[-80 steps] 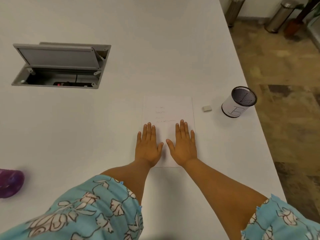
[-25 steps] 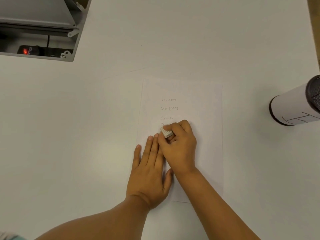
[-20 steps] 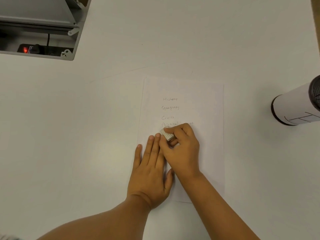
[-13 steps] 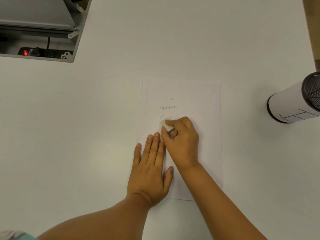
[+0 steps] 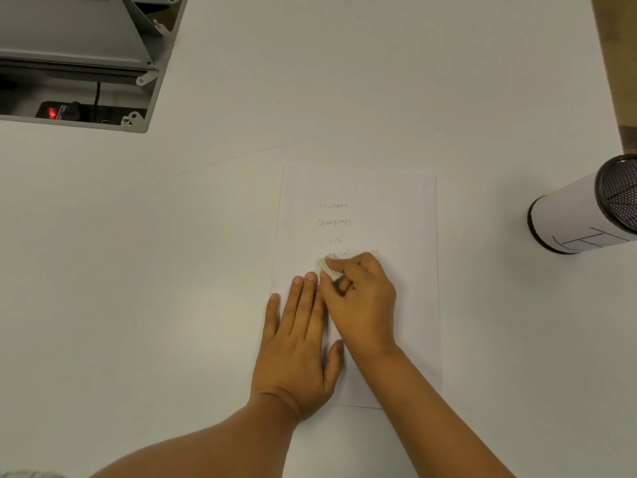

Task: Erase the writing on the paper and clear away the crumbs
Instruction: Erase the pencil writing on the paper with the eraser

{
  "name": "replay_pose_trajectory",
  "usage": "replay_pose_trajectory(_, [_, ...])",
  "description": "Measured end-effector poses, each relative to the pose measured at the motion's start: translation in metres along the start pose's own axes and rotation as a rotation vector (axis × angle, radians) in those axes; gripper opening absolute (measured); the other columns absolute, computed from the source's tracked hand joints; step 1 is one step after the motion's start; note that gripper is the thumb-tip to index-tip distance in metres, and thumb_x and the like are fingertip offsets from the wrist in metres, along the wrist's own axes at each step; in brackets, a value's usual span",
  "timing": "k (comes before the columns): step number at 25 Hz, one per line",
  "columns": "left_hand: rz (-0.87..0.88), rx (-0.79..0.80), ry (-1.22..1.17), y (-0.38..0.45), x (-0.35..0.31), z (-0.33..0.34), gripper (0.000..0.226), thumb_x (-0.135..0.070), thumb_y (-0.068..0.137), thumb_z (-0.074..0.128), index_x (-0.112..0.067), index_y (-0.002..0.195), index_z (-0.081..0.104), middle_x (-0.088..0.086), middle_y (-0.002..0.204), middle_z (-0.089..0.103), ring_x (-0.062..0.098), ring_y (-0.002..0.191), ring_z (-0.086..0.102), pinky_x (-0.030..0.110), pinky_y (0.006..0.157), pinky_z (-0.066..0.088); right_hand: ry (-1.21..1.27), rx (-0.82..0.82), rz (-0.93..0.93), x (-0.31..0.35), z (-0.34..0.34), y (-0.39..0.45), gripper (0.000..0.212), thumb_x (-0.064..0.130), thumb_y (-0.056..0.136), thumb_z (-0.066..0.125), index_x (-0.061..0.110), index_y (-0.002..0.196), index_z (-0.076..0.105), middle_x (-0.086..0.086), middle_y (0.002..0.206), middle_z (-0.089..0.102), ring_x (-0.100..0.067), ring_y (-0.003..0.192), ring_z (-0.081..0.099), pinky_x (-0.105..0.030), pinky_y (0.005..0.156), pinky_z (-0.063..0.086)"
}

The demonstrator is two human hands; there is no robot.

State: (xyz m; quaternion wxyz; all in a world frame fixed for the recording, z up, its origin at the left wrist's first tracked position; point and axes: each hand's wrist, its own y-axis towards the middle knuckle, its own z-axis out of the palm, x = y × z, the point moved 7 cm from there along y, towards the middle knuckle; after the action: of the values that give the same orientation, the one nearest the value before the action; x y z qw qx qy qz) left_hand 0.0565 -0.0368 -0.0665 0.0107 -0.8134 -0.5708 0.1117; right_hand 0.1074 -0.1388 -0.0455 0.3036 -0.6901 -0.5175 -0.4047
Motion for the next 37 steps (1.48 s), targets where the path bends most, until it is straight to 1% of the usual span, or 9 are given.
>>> replay_pose_trajectory(4, [-0.014,0.005,-0.004,0.000,0.001,0.000,0.068,-0.048,0.090,0.026,-0.007,0.144,0.025,0.011,0.152,0.022,0.023,0.142,0.007,0.047,0.109,0.012,-0.026,-0.013,0.007,0.008,0.003,0.022,0.017,0.014,0.079,0.068,0.012,0.096,0.068,0.009,0.084,0.052,0.004,0.059,0.050,-0.004,0.064,0.045])
replay_pose_trajectory(9, [-0.004,-0.001,0.007,-0.001,0.000,0.000,0.069,-0.047,0.089,0.027,-0.006,0.145,0.023,0.012,0.152,0.020,0.024,0.142,0.007,0.047,0.110,0.012,-0.036,-0.025,0.037,0.000,-0.006,-0.003,0.021,0.015,0.078,0.069,0.014,0.099,0.068,0.009,0.084,0.054,0.003,0.060,0.051,-0.003,0.066,0.046])
replay_pose_trajectory(13, [-0.004,-0.019,-0.006,-0.001,0.000,-0.002,0.069,-0.046,0.089,0.028,-0.005,0.144,0.021,0.012,0.151,0.022,0.025,0.141,0.012,0.047,0.109,0.013,-0.039,-0.024,0.039,0.006,-0.001,0.024,0.018,0.014,0.080,0.068,0.011,0.098,0.068,0.001,0.087,0.059,-0.001,0.064,0.051,-0.004,0.064,0.045])
replay_pose_trajectory(18, [0.006,-0.008,0.003,-0.001,-0.001,-0.003,0.068,-0.045,0.090,0.025,-0.004,0.144,0.023,0.013,0.151,0.021,0.025,0.141,0.012,0.048,0.109,0.014,-0.028,-0.029,0.054,-0.002,-0.011,-0.005,0.023,0.016,0.077,0.070,0.013,0.100,0.068,0.008,0.083,0.054,0.003,0.059,0.051,-0.004,0.064,0.046])
replay_pose_trajectory(22, [0.004,-0.014,-0.016,0.000,-0.001,-0.004,0.068,-0.043,0.089,0.027,-0.004,0.144,0.022,0.013,0.152,0.019,0.023,0.141,0.010,0.048,0.109,0.014,-0.047,-0.189,0.110,-0.014,-0.031,0.012,0.020,0.013,0.075,0.072,0.009,0.094,0.069,0.003,0.080,0.053,0.000,0.056,0.050,-0.008,0.058,0.045])
replay_pose_trajectory(26, [0.014,-0.005,-0.009,0.000,-0.001,-0.005,0.068,-0.044,0.089,0.027,-0.004,0.144,0.022,0.014,0.152,0.021,0.023,0.141,0.010,0.048,0.108,0.014,-0.036,-0.030,0.051,0.002,-0.006,-0.002,0.022,0.016,0.076,0.071,0.013,0.097,0.068,0.010,0.084,0.051,0.005,0.058,0.050,-0.003,0.065,0.045])
replay_pose_trajectory(31, [-0.004,0.003,-0.004,-0.001,0.000,-0.004,0.066,-0.046,0.092,0.019,-0.005,0.145,0.020,0.012,0.152,0.018,0.024,0.141,0.008,0.048,0.108,0.014,-0.098,-0.189,0.100,-0.009,-0.028,0.018,0.021,0.015,0.076,0.071,0.008,0.095,0.069,0.001,0.083,0.056,-0.003,0.062,0.052,-0.002,0.061,0.040])
replay_pose_trajectory(35, [0.003,0.001,0.003,-0.001,-0.002,-0.006,0.068,-0.045,0.089,0.026,-0.004,0.143,0.025,0.013,0.151,0.022,0.028,0.140,0.018,0.047,0.108,0.015,-0.094,-0.028,0.016,0.005,-0.009,0.006,0.021,0.016,0.077,0.070,0.010,0.098,0.068,0.004,0.085,0.055,-0.003,0.064,0.053,-0.006,0.064,0.045])
replay_pose_trajectory(37, [-0.003,0.003,0.010,-0.001,-0.001,-0.005,0.067,-0.045,0.091,0.023,-0.004,0.143,0.025,0.013,0.151,0.022,0.030,0.139,0.019,0.047,0.108,0.015,-0.097,-0.107,0.049,-0.005,-0.020,0.016,0.021,0.014,0.077,0.071,0.008,0.097,0.069,-0.001,0.085,0.059,-0.006,0.065,0.054,-0.007,0.064,0.045])
